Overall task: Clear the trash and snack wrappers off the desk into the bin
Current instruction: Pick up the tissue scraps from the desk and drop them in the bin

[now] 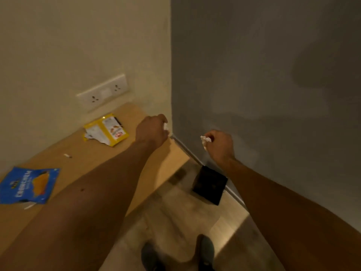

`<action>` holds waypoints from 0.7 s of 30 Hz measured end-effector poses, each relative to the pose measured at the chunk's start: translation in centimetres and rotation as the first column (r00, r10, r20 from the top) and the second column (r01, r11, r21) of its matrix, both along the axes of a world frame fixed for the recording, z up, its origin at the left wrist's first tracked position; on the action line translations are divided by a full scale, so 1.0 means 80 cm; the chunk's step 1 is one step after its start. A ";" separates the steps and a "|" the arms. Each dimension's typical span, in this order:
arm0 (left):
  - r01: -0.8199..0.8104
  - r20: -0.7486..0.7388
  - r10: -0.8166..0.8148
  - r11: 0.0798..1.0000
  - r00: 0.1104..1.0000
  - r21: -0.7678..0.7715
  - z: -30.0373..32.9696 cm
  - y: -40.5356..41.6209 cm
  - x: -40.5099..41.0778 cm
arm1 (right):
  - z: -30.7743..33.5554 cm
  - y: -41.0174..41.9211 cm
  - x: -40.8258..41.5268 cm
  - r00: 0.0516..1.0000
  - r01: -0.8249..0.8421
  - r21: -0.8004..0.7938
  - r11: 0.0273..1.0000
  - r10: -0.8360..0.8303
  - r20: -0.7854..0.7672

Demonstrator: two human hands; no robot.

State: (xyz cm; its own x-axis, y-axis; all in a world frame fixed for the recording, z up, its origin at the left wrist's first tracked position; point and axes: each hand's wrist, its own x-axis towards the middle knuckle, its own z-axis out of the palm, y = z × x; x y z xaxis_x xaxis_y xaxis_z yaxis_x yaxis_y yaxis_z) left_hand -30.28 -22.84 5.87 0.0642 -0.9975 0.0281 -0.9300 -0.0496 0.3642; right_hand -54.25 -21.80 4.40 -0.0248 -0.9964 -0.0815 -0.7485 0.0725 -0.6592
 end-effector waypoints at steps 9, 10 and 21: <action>-0.101 -0.398 0.130 0.991 0.908 0.092 -0.161 0.016 -0.220 | -0.186 0.035 -0.191 0.965 0.261 0.221 0.940 -0.258 -0.039; -0.100 -0.418 0.136 0.989 0.898 0.107 -0.186 0.020 -0.235 | -0.214 0.037 -0.204 0.957 0.289 0.244 0.926 -0.288 -0.040; -0.165 -0.447 0.314 0.926 0.838 0.341 -0.427 0.056 -0.260 | -0.451 0.033 -0.224 0.904 0.312 0.475 0.823 -0.410 0.117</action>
State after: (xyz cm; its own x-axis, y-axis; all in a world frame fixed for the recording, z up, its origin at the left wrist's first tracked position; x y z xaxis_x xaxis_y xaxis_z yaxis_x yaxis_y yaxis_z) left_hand -51.10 -18.35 -28.32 0.2327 -0.9091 -0.3455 -0.5817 -0.4148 0.6996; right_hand -72.18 -19.16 -31.72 -0.3098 -0.7778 -0.5468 -0.4628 0.6257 -0.6279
